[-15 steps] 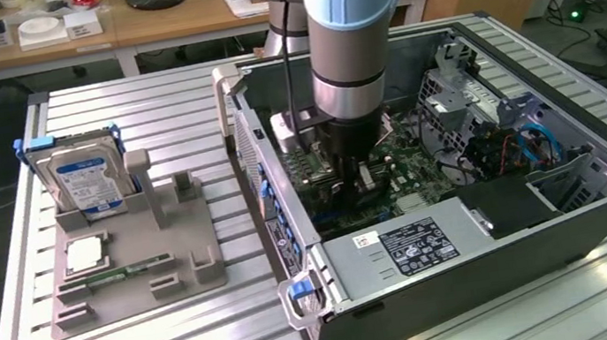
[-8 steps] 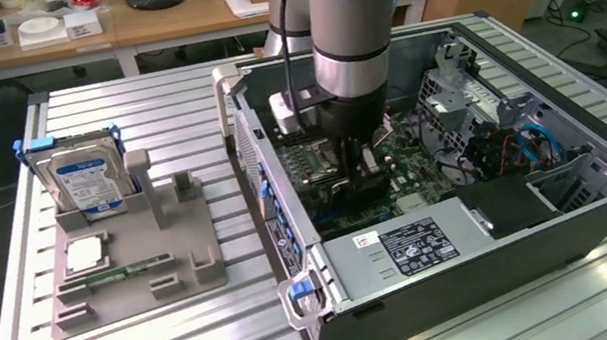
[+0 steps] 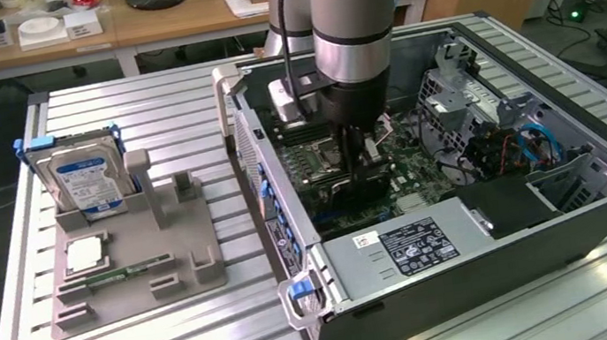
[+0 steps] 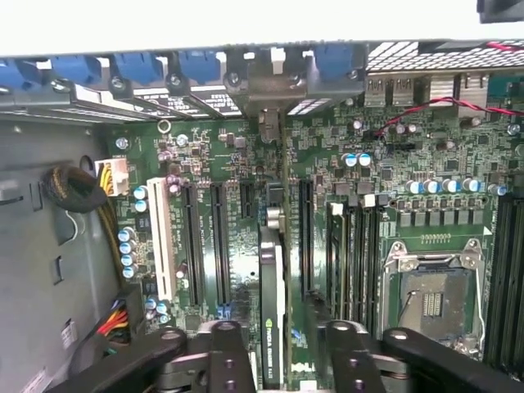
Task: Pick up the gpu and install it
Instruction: 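Insert the gpu into the slot, then press down on the gpu until it lock into place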
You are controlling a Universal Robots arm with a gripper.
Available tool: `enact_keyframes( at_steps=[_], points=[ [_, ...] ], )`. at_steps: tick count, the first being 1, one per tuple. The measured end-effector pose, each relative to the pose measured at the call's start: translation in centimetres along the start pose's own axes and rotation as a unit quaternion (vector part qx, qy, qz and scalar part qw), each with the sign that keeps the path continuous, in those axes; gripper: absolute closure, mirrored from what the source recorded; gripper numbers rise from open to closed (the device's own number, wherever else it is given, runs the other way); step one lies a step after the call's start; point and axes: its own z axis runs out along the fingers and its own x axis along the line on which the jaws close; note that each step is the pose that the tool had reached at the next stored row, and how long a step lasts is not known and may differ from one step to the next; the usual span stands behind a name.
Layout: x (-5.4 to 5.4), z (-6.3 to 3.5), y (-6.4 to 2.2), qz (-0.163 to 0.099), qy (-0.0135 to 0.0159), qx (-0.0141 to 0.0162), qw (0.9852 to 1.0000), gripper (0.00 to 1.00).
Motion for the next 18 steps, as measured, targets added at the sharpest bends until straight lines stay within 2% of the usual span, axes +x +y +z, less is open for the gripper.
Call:
enact_keyframes(
  at_steps=[1,2,4,5,6,7,8,18],
  points=[
    [0.00,-0.07,-0.01,0.000,0.0000,0.0000,1.0000,0.66],
    [0.00,-0.10,-0.01,0.000,-0.0001,0.0001,1.0000,0.66],
    [0.00,-0.10,-0.01,0.000,-0.0001,0.0001,1.0000,0.78],
    [0.00,-0.11,-0.01,0.000,-0.0001,0.0001,1.0000,0.78],
    [0.00,-0.12,-0.01,0.000,0.0000,0.0000,1.0000,0.84],
    [0.00,-0.12,-0.01,0.000,0.0000,0.0000,1.0000,0.84],
    [0.00,-0.12,-0.01,0.000,0.0000,0.0000,1.0000,0.89],
    [0.00,-0.12,-0.01,0.000,0.0000,0.0000,1.0000,0.89]
  ],
)
